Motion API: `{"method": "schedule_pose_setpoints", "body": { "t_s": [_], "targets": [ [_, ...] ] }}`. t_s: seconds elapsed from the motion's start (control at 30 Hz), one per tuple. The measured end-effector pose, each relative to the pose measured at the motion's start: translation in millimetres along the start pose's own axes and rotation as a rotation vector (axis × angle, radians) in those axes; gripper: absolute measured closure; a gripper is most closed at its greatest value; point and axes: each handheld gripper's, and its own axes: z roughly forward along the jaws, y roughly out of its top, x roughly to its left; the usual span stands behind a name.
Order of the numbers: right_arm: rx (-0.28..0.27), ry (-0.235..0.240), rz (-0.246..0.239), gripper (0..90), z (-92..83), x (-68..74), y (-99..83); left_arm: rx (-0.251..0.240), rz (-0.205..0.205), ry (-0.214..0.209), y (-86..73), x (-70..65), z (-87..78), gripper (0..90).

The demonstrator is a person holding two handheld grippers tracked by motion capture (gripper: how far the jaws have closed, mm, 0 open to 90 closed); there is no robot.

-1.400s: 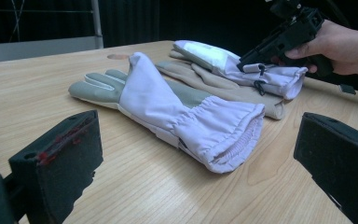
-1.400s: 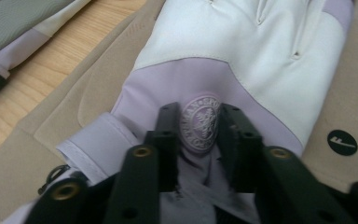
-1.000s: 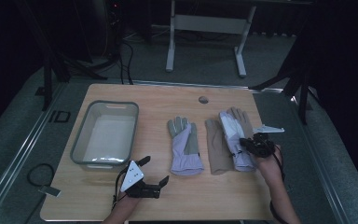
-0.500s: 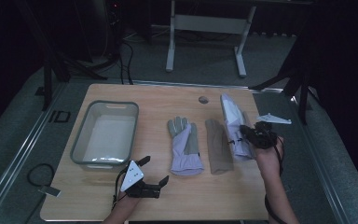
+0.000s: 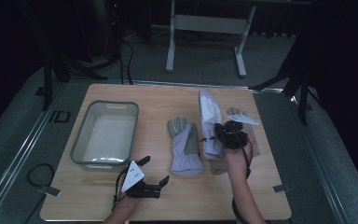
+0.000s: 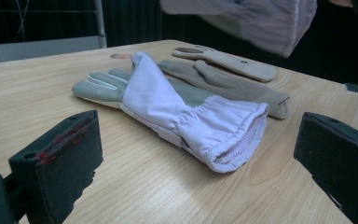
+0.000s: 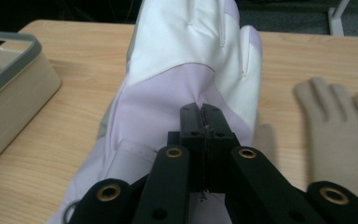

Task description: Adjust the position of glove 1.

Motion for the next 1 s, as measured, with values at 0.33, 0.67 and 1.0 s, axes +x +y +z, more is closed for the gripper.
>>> {"method": "schedule_pose_setpoints", "body": {
  "t_s": [0.33, 0.67, 1.0],
  "targets": [
    [0.064, 0.008, 0.053, 89.0, 21.7, 40.5, -16.2, 0.002, 0.008, -0.002, -0.1, -1.2, -0.6, 1.0],
    [0.123, 0.024, 0.035, 88.6, 49.4, 65.4, -31.8, 0.005, 0.003, -0.005, 0.0, -0.7, -0.4, 1.0],
    [0.164, 0.063, 0.030, 81.2, 70.5, 76.1, -49.7, 0.006, 0.000, -0.009, 0.0, -0.1, -0.3, 1.0]
  ]
}}
